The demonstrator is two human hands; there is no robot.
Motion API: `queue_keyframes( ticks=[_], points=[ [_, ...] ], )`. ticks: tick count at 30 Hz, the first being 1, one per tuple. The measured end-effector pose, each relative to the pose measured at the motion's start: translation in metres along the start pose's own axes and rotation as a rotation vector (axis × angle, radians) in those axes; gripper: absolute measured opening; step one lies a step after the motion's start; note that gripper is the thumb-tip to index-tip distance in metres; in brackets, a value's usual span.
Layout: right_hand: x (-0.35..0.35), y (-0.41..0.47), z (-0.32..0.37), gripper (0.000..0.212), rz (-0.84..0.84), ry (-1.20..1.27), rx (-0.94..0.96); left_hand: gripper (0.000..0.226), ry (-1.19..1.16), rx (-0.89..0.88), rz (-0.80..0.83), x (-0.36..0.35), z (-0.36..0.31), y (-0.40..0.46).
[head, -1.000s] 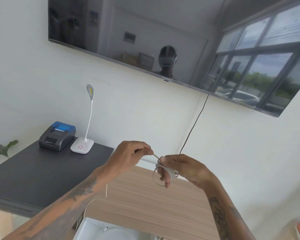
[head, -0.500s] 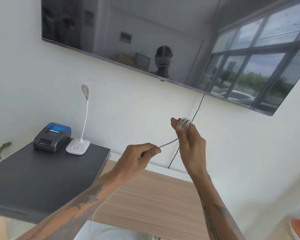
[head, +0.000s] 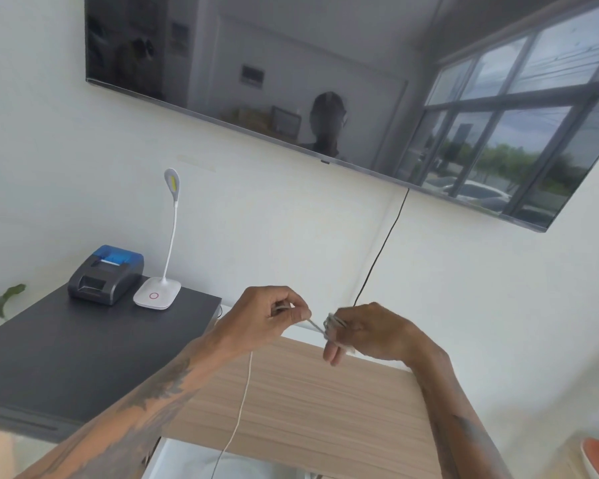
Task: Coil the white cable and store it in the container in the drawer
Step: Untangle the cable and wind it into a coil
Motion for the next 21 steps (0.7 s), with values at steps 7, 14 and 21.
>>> queue_keyframes(
  ticks=[7, 14, 21],
  points=[
    [-0.005, -0.027, 0.001, 0.033, 0.466, 0.636, 0.242, 0.031, -0.017, -0.123, 0.013, -0.005, -0.023, -0.004],
    [0.016, -0.055, 0.024, 0.032, 0.589, 1.583, 0.721, 0.025, -0.388, -0.006, -0.036, -0.001, -0.028, -0.007],
    [0.037, -0.054, 0.035, 0.038, -0.308, 1.871, 0.813, 0.034, -0.651, 0.173, 0.033, -0.027, -0.027, -0.016]
  ],
)
Point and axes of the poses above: each hand's wrist, its own y-axis towards the middle knuckle, its own x-axis out of the back of the hand, z = x × y, the point moved 6 cm from there along y, towards the middle knuckle, and after that the axes turned 6 degrees about y, right-handed, at the moved point
